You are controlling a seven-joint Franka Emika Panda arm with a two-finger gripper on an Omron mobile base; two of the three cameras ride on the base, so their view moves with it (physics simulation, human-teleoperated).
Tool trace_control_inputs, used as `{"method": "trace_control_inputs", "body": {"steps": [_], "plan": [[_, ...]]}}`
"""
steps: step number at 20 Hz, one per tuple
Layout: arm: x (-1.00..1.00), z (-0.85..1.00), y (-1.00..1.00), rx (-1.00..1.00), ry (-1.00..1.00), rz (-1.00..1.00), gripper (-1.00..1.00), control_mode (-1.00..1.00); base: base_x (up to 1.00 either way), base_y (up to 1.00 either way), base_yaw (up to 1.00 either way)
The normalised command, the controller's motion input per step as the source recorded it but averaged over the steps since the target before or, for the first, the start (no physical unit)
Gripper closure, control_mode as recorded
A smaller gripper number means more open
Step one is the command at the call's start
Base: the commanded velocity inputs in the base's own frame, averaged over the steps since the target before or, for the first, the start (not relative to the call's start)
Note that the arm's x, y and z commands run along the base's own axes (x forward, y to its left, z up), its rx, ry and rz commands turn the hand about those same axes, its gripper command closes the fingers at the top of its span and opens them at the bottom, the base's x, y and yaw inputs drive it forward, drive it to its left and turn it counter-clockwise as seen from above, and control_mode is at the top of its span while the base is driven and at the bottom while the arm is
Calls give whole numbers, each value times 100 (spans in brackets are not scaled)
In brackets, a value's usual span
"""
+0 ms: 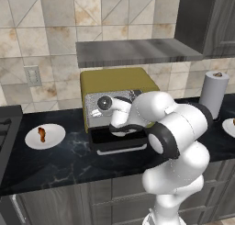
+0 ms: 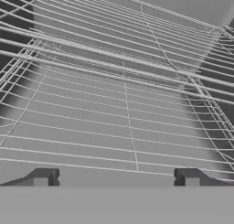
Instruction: Open the toaster oven door. Place the hotdog bun on the top rack in the toaster oven and place the chicken drumstick on the bottom rack.
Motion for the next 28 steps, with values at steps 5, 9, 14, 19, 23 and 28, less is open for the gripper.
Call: {"method": "trace_control_inputs", "body": {"steps": [5, 9, 14, 19, 23, 28], "plan": [[6, -6, 0, 0, 0, 1, -100, -100, 0, 0, 0], [4, -15, 0, -1, 0, 1, -100, -100, 0, 0, 0], [4, -30, 0, -4, 0, 2, -100, -100, 0, 0, 0], [0, -35, 0, -5, -3, 4, -100, -100, 0, 0, 0], [-9, -37, -1, -1, -7, 3, -100, -100, 0, 0, 0], [-18, -31, -5, 0, -6, 0, -100, -100, 0, 0, 0]]}}
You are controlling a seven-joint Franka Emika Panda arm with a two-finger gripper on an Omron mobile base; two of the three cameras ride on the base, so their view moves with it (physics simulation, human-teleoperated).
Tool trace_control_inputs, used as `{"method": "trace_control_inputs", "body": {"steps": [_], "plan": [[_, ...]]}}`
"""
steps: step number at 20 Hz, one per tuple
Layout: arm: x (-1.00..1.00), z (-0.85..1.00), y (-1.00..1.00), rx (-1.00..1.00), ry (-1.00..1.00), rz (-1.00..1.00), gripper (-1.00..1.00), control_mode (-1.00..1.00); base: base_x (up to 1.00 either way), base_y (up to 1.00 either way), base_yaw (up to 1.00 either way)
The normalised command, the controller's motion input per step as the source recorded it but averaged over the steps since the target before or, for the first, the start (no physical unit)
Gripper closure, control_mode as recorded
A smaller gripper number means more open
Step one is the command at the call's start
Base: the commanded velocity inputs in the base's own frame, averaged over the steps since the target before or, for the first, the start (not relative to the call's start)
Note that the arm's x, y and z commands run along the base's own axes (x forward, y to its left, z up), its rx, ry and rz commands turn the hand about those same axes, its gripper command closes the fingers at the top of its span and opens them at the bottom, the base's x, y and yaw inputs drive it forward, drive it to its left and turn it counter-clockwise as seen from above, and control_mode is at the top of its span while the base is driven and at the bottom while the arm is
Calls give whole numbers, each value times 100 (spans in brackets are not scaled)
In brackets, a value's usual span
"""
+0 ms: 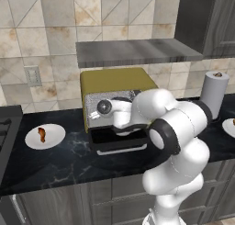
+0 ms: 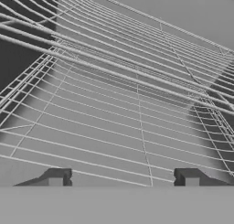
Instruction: Open the toaster oven door. Place the hotdog bun on the top rack in the toaster oven and place the chicken drumstick on the bottom rack.
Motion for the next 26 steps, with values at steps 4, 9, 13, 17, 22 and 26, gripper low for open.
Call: {"method": "trace_control_inputs", "body": {"steps": [4, 9, 13, 17, 22, 26], "plan": [[-21, -17, -5, 0, -5, 0, -100, -100, 0, 0, 0], [-8, -2, -3, 0, -4, 0, -100, -100, 0, 0, 0], [13, 1, -8, 0, -5, 0, -100, -100, 0, 0, 0], [15, 0, -11, 0, -4, 0, -100, -100, 0, 0, 0], [21, 0, -7, 0, -1, 0, -100, -100, 0, 0, 0], [32, 0, -1, 0, 0, 0, -100, -100, 0, 0, 0]]}}
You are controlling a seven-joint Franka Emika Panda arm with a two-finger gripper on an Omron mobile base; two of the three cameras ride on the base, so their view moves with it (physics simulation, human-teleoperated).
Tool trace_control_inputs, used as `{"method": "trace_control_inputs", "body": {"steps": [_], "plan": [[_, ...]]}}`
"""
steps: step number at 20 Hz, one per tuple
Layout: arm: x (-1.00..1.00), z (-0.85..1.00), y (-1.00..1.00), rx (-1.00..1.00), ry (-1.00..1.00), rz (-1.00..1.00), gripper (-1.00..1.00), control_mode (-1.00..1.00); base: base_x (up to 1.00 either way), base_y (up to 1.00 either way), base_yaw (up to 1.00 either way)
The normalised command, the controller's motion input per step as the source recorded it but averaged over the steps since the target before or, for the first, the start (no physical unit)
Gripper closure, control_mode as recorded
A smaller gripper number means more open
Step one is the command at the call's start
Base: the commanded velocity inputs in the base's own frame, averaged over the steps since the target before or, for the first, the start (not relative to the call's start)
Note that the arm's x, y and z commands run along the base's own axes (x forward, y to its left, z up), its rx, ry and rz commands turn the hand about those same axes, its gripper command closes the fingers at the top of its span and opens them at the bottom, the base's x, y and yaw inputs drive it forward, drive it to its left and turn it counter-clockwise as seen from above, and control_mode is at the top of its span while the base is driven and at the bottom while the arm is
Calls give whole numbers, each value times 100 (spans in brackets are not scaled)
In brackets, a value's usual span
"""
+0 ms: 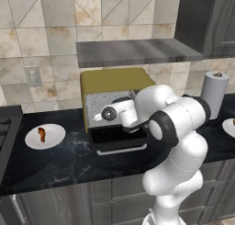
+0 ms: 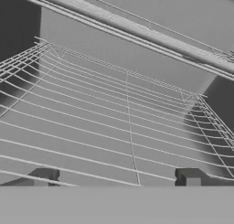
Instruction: Open the toaster oven door. Place the hotdog bun on the top rack in the toaster oven and place the chicken drumstick on the bottom rack.
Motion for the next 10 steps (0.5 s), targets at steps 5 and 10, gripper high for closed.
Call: {"method": "trace_control_inputs", "body": {"steps": [5, 10], "plan": [[36, 0, 0, 0, 1, 0, -100, -100, 0, 0, 0], [30, 0, 0, 0, 1, 0, -100, -100, 0, 0, 0]]}}
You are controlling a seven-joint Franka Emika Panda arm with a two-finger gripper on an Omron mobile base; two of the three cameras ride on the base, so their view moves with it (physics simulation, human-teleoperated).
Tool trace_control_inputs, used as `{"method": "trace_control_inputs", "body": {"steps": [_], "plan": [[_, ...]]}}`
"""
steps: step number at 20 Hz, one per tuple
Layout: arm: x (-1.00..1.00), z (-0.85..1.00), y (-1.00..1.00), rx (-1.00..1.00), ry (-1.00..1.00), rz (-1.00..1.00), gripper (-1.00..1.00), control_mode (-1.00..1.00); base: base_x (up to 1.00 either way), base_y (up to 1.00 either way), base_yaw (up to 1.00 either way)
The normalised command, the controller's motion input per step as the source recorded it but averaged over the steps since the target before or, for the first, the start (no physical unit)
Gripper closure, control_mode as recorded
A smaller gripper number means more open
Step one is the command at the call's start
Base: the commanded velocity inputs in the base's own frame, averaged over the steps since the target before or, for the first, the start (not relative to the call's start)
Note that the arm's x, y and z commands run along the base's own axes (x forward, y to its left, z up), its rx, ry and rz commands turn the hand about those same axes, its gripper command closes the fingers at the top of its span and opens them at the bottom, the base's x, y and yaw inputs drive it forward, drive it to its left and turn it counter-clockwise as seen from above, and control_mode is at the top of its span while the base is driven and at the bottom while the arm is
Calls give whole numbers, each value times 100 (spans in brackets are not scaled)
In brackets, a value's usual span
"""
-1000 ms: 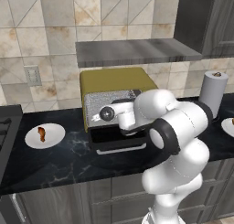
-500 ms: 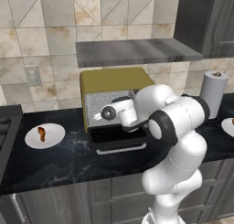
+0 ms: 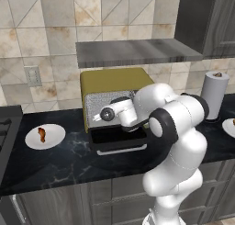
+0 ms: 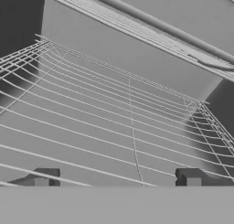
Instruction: Open the toaster oven door. Place the hotdog bun on the top rack in the toaster oven and place the chicken drumstick on the bottom rack.
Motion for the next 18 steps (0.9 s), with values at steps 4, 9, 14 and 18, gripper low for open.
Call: {"method": "trace_control_inputs", "body": {"steps": [4, 9, 14, 18], "plan": [[37, 0, 0, 0, 0, 0, -100, -100, 0, 0, 0], [36, 0, 0, 0, 1, 0, 100, -100, 0, 0, 0], [24, 0, -4, 1, 5, 0, 100, -100, 0, 0, 0], [14, 0, 0, 4, 7, 0, 100, -100, 0, 0, 0]]}}
